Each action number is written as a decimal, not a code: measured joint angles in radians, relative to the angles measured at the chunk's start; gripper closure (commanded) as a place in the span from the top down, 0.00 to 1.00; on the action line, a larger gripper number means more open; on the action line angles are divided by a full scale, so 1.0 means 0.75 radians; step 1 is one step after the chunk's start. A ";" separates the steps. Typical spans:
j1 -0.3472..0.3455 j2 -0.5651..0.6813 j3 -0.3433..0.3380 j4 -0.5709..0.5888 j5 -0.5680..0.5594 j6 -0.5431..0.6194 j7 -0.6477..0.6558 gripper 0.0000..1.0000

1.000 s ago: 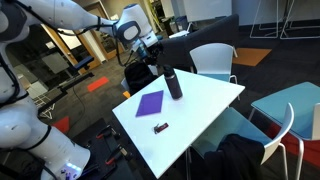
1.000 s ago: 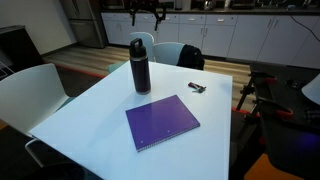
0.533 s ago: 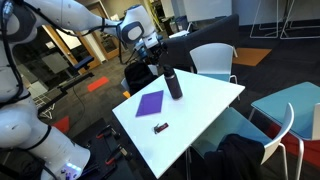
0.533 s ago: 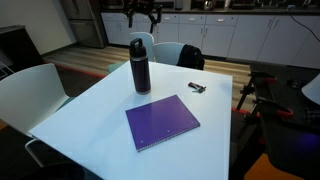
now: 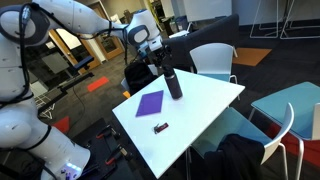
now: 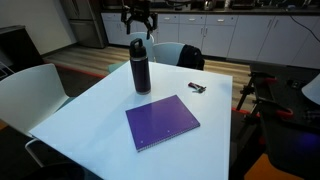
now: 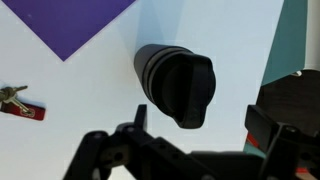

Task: Pick up the lid and put it on the table

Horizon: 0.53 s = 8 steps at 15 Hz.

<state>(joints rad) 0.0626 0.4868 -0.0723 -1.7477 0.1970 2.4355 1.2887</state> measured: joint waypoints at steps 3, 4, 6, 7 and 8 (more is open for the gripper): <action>0.004 0.044 0.011 0.040 0.000 -0.049 0.000 1.00; 0.006 0.057 0.015 0.053 0.000 -0.069 0.000 0.75; 0.015 0.082 0.016 0.080 0.000 -0.101 0.000 0.66; 0.019 0.093 0.016 0.091 0.000 -0.113 0.000 0.56; 0.022 0.103 0.016 0.104 0.000 -0.125 0.000 0.49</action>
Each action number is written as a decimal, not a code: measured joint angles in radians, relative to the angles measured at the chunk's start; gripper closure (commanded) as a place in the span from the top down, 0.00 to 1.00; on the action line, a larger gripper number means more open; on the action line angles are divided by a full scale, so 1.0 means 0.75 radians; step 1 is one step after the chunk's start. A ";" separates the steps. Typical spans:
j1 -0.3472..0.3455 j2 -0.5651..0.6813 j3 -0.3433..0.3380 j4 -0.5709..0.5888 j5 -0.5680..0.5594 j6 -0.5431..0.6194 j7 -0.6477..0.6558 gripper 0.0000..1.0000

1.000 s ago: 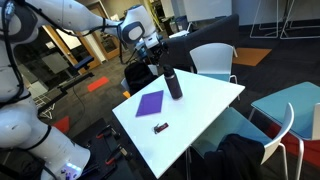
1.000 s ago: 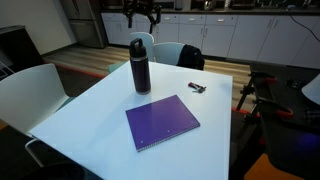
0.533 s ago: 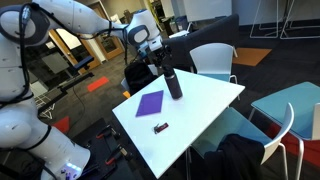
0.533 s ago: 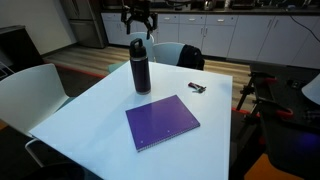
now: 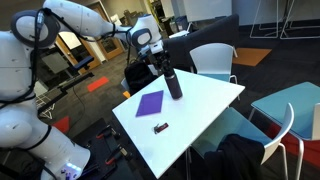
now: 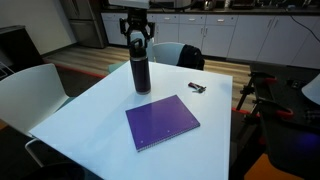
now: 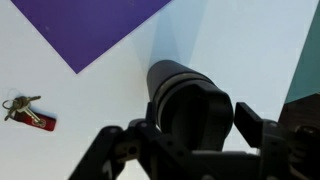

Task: Pick up the lid and put it on the table

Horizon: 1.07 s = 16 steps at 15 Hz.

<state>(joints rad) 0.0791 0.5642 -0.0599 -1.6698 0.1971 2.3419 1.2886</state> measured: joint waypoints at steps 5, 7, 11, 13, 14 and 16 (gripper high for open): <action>0.007 0.016 0.000 0.042 0.000 -0.032 0.000 0.12; 0.007 0.016 0.000 0.051 0.000 -0.036 0.000 0.02; 0.006 0.016 -0.001 0.056 0.000 -0.049 -0.002 0.06; 0.006 0.016 -0.001 0.061 -0.003 -0.068 -0.014 0.06; 0.006 0.016 -0.001 0.066 -0.006 -0.086 -0.026 0.06; 0.004 0.016 -0.001 0.081 -0.023 -0.146 -0.070 0.06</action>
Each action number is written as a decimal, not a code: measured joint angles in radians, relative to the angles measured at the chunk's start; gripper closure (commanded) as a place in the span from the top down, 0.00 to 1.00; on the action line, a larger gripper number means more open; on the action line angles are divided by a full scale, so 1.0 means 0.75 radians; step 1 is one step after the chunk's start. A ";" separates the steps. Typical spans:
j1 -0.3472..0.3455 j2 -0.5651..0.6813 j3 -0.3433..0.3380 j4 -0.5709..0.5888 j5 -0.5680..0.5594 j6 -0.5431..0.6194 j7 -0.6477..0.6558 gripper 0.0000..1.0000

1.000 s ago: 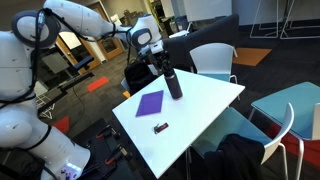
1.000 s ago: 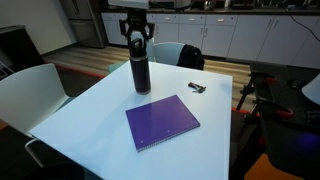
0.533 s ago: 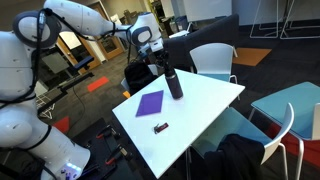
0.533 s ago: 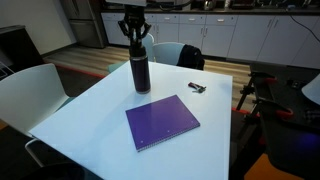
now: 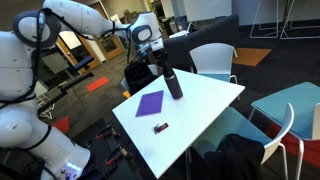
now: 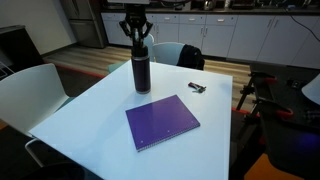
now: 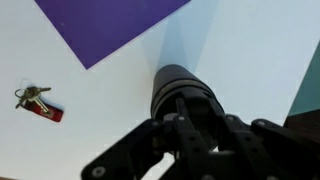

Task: Pick up the lid and put it on the table

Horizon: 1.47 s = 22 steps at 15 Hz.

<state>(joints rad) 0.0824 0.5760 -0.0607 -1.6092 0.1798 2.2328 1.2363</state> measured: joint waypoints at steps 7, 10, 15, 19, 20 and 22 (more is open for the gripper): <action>-0.001 0.000 -0.010 0.050 -0.098 -0.130 -0.110 0.06; -0.002 0.000 -0.011 0.059 -0.111 -0.131 -0.149 0.06; -0.001 0.001 -0.010 0.069 -0.111 -0.131 -0.191 0.06; -0.001 0.001 -0.006 0.076 -0.111 -0.131 -0.225 0.06; -0.001 0.001 -0.004 0.077 -0.109 -0.131 -0.232 0.06; -0.001 0.001 -0.003 0.079 -0.109 -0.131 -0.239 0.06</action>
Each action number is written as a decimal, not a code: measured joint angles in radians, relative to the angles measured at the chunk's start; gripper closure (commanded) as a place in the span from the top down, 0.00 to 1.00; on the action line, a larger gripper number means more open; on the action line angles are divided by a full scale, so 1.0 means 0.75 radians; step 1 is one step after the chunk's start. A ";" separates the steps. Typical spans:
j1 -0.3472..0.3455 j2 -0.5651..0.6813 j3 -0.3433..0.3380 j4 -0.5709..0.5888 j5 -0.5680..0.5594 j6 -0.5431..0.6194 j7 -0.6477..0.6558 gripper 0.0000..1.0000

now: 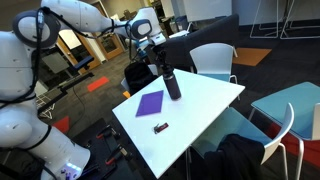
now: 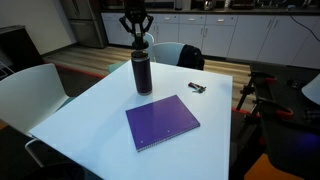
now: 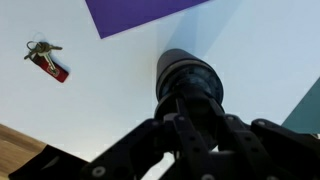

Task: Pick up the lid and put it on the table

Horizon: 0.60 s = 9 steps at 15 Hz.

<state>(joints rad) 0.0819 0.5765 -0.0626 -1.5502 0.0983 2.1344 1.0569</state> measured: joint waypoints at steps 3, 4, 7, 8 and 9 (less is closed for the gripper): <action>-0.003 -0.002 0.000 0.001 0.000 0.000 -0.015 0.06; -0.006 -0.005 -0.001 0.001 0.000 0.001 -0.016 0.06; -0.025 -0.039 -0.005 -0.001 0.007 0.002 -0.020 0.06; -0.038 -0.059 -0.006 -0.005 0.011 0.002 -0.024 0.06; -0.052 -0.083 -0.008 -0.009 0.017 0.003 -0.037 0.06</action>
<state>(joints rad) 0.0426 0.5144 -0.0685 -1.5570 0.1111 2.1364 1.0294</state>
